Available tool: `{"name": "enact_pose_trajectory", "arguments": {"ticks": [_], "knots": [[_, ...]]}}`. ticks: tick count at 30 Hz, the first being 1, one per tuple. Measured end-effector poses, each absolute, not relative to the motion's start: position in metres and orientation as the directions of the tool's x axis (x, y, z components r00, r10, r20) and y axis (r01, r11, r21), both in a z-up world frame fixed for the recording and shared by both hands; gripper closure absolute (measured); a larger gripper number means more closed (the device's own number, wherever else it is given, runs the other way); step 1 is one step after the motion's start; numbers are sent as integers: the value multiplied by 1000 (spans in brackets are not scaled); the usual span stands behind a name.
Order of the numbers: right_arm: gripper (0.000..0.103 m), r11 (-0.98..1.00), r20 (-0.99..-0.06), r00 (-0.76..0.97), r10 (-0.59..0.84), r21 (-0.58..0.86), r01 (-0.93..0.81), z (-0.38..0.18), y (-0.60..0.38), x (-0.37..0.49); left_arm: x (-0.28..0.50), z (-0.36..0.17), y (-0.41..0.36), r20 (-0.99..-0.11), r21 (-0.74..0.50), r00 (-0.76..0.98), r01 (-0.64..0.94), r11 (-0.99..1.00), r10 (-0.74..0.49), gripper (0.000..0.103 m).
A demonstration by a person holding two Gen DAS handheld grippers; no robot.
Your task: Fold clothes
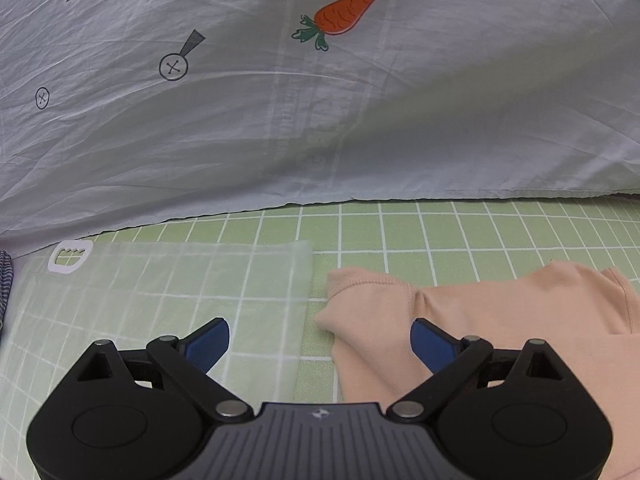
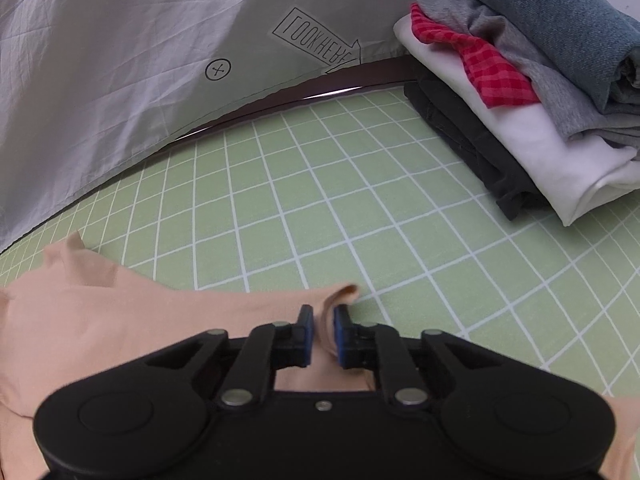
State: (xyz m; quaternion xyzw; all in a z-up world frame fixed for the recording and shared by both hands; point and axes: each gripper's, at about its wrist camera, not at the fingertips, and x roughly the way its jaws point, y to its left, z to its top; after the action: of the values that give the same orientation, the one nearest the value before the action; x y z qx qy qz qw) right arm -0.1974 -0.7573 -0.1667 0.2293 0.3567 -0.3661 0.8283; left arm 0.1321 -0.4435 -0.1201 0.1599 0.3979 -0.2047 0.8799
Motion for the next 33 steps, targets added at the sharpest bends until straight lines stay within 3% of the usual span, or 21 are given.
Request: {"name": "enact_pose_trajectory", "arguments": {"ticks": [7,11,16,18,20,21,23,26,33], "knots": [[100,704,-665,615,-425,185,686,-127,-714,-205,97,-91,-413,-745,106,623,464,879,-239,6],[100,812,-649,710,-275,238,532,-119,-649,-198,67,-79,-394,-740,77,623,453,888,-254,6],[96,893,-734,676,-63,261,366,-142,-567,-194,23,-74,-380,-752,35,599,453,891,-275,6],[75,911,-738,671,-71,226,345,-139,-554,-205,6,-74,-379,-755,31,591,466,884,-285,6],[43,906,-727,677,-112,206,370,-133,-554,-217,-11,-74,-381,-759,29,581,481,876,-295,6],[38,894,-719,681,-142,202,400,-129,-559,-223,-21,-75,-383,-763,23,571,491,871,-302,6],[17,856,-709,674,-205,205,475,-126,-575,-235,-35,-77,-391,-769,14,555,512,859,-318,6],[4,794,-711,625,-322,157,588,-129,-599,-250,-50,-79,-405,-775,4,531,545,838,-342,6],[0,697,-727,508,-463,55,715,-149,-646,-269,-66,-90,-459,-803,-21,446,643,766,-396,6]]}}
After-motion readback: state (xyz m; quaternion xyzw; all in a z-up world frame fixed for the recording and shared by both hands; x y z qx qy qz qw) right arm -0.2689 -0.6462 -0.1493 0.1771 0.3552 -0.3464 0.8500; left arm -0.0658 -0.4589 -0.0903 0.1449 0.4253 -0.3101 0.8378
